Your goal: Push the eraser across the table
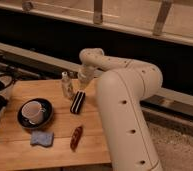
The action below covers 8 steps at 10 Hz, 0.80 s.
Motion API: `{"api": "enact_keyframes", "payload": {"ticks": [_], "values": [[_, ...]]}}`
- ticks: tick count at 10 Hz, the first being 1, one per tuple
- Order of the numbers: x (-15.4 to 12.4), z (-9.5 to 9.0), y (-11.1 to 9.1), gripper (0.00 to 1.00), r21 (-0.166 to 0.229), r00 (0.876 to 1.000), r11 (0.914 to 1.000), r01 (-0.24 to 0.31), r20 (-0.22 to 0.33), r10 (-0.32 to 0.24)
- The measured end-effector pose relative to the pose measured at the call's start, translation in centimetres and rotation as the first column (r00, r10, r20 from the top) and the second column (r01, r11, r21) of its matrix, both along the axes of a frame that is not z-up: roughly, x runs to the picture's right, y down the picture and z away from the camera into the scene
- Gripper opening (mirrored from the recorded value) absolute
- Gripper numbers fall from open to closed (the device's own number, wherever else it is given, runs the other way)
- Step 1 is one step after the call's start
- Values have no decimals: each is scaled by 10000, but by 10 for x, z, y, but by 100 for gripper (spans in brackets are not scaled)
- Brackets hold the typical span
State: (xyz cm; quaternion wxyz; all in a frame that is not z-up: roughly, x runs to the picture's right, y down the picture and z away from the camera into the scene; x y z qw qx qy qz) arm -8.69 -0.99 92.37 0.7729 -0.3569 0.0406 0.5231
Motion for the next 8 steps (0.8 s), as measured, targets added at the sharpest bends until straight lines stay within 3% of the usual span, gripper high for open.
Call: {"api": "enact_keyframes", "payload": {"ticks": [4,8], "values": [[3,11,-3,1,377,9926,9967,-725,1000,684],[16,20,-5,1,465,9877,9913,-1235,1028,1182]]}}
